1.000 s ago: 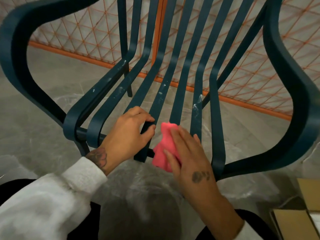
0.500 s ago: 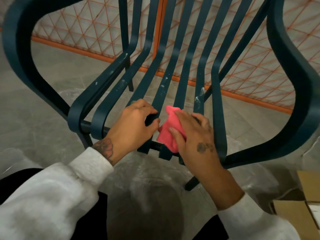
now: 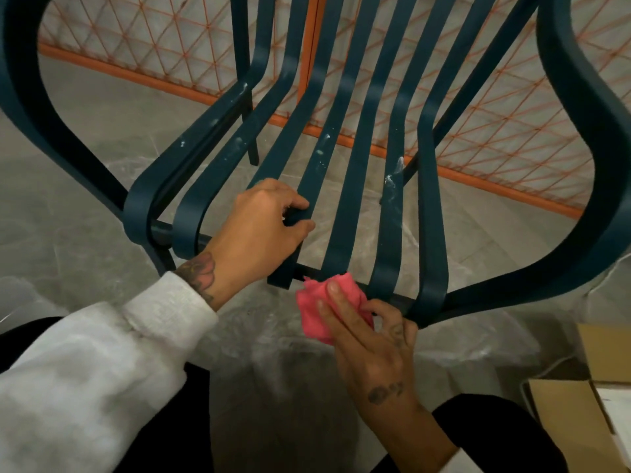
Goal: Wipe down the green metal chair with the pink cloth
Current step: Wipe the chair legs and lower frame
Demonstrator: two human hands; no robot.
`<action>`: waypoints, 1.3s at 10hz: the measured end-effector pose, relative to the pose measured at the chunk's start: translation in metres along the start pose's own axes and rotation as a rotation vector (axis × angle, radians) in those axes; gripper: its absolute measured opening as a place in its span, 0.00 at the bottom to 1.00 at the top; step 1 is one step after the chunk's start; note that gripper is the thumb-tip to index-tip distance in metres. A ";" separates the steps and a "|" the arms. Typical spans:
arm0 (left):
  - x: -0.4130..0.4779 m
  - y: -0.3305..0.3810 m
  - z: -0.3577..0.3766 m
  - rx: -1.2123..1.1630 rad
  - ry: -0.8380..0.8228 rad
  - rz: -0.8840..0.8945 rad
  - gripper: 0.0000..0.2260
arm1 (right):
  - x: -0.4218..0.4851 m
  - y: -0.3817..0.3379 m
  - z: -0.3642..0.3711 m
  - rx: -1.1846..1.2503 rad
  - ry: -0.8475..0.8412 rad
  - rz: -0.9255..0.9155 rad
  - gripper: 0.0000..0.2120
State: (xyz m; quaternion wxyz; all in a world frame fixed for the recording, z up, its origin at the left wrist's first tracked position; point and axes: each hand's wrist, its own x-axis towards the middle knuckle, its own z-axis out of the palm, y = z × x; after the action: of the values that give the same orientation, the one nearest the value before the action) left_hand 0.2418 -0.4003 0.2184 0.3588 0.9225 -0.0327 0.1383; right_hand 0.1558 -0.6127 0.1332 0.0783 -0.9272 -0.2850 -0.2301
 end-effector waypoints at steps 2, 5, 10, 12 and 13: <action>0.003 0.000 -0.003 -0.020 -0.036 -0.050 0.15 | -0.016 -0.023 -0.002 0.313 -0.335 0.415 0.25; 0.000 -0.001 -0.003 -0.005 -0.028 -0.024 0.15 | -0.003 -0.032 -0.004 2.042 0.488 1.778 0.20; 0.004 -0.002 -0.001 0.007 -0.023 -0.028 0.15 | 0.073 -0.085 0.052 2.699 0.376 1.530 0.24; 0.004 -0.001 -0.003 -0.044 -0.063 -0.038 0.20 | 0.023 -0.014 0.006 2.499 0.736 1.627 0.24; 0.003 -0.002 -0.002 -0.051 -0.063 -0.036 0.20 | 0.019 -0.010 -0.002 2.435 0.795 1.670 0.21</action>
State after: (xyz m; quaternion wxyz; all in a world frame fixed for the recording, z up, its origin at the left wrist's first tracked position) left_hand 0.2449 -0.3968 0.2194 0.3835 0.9174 -0.0310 0.1016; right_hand 0.1636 -0.5957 0.1438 0.9405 -0.0723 0.3314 0.0190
